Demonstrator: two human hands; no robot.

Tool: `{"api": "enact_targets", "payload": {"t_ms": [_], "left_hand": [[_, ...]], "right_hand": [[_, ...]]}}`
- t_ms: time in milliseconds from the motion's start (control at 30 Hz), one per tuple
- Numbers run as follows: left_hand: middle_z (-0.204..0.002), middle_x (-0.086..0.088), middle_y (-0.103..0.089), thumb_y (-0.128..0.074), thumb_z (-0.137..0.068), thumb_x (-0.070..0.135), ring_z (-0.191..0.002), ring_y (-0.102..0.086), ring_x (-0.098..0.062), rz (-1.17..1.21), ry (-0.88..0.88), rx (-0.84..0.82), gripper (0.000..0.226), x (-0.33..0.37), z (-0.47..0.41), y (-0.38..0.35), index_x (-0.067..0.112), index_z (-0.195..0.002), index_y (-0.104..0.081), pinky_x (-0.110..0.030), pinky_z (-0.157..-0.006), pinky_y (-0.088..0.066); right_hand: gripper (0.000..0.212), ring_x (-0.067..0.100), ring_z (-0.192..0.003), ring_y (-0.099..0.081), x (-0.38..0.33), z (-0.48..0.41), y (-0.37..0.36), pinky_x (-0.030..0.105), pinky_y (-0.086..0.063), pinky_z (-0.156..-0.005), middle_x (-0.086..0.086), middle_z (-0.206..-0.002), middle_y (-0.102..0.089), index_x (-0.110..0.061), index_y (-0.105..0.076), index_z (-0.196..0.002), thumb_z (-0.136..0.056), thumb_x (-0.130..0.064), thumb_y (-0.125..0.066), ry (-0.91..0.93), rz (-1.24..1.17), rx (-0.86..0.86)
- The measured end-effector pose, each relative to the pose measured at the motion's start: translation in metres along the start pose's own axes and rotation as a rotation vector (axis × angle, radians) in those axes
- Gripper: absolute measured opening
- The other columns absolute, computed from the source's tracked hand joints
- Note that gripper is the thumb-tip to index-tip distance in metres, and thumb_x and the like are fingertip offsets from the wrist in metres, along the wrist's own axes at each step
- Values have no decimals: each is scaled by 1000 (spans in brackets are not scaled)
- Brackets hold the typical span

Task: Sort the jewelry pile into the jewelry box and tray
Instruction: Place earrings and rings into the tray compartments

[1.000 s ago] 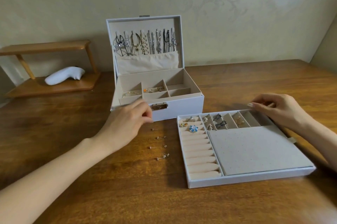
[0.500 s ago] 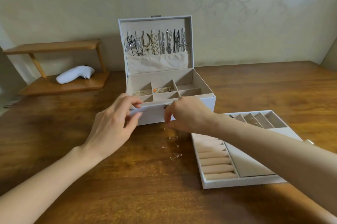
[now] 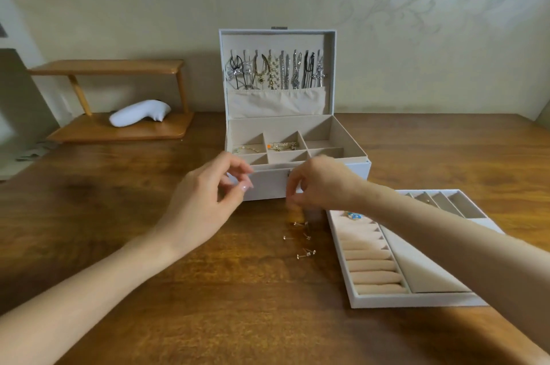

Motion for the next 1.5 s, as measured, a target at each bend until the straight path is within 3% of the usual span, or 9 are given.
{"api": "enact_targets", "payload": {"t_ms": [100, 167, 367, 700, 800, 1133, 1233, 1367, 1500], "left_hand": [[-92, 6, -69, -59, -90, 18, -71, -62, -4, 460, 409, -246, 12, -7, 2, -45, 19, -101, -62, -15, -57, -48], [-98, 4, -71, -63, -85, 22, -71, -57, -4, 755, 569, -364, 21, 3, 7, -74, 17, -105, -67, -17, -59, -45], [-86, 0, -65, -68, -68, 23, -65, -47, -7, 1139, 662, -426, 23, 40, 3, -111, 13, -89, -71, -16, -50, -36], [-70, 4, -54, -59, -80, 22, -63, -46, -4, 1144, 508, -522, 35, 74, -4, -128, 1, -108, -60, -14, -48, -34], [-73, 3, -59, -59, -78, 25, -63, -47, -4, 1151, 525, -515, 34, 77, -4, -131, 2, -103, -63, -14, -45, -34], [-79, 6, -61, -67, -82, 27, -67, -46, -4, 983, 425, -491, 28, 78, -15, -130, 6, -100, -62, -14, -48, -32], [-73, 11, -60, -64, -84, 25, -66, -46, -2, 1007, 402, -490, 39, 78, -16, -131, -3, -110, -57, -16, -51, -31], [-76, 10, -60, -58, -82, 21, -63, -50, -1, 1083, 339, -506, 11, 83, -18, -128, 11, -86, -60, -16, -50, -31], [-85, 6, -61, -69, -79, 26, -65, -46, -4, 1127, 307, -519, 7, 85, -19, -126, 20, -74, -66, -14, -49, -34]], "right_hand": [[7, 3, -39, -41, 13, 12, 26, 11, -31, -42, -12, -46, -49, -9, -74, -85, -81, -14, -73, -59, -512, 90], [8, 5, -36, -31, 18, 26, 33, 14, -25, -38, -8, -42, -45, -6, -70, -83, -81, -13, -72, -54, -824, 105], [14, 5, -34, -26, 35, 66, 35, 15, -20, -38, -8, -42, -49, -5, -60, -80, -73, -16, -66, -25, -1185, 195], [5, 9, -35, -32, 54, 101, 53, 15, -30, -39, 5, -50, -56, -13, -67, -71, -72, -17, -69, 77, -1205, 311], [9, 11, -36, -34, 55, 105, 59, 16, -32, -40, 24, -51, -49, -15, -69, -73, -72, -23, -71, 110, -1140, 365], [4, 9, -43, -46, 55, 115, 71, 15, -40, -48, 8, -53, -54, -14, -66, -85, -82, -17, -66, 196, -743, 412], [5, 14, -45, -49, 63, 115, 68, 18, -41, -46, 12, -57, -59, -18, -70, -83, -79, -18, -69, 155, -925, 402], [12, 9, -50, -54, 65, 113, 65, 14, -38, -42, 1, -59, -62, -26, -74, -82, -70, -27, -71, 141, -1107, 361], [13, 9, -59, -58, 59, 111, 59, 17, -44, -46, 0, -69, -66, -21, -74, -80, -68, -21, -73, 168, -1195, 329]]}}
Point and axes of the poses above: each hand's wrist, its own z-axis away from the middle knuckle, its own y-axis out of the back of the hand, x = y × z, the point moved 10 cm from there along -z, towards the middle knuckle
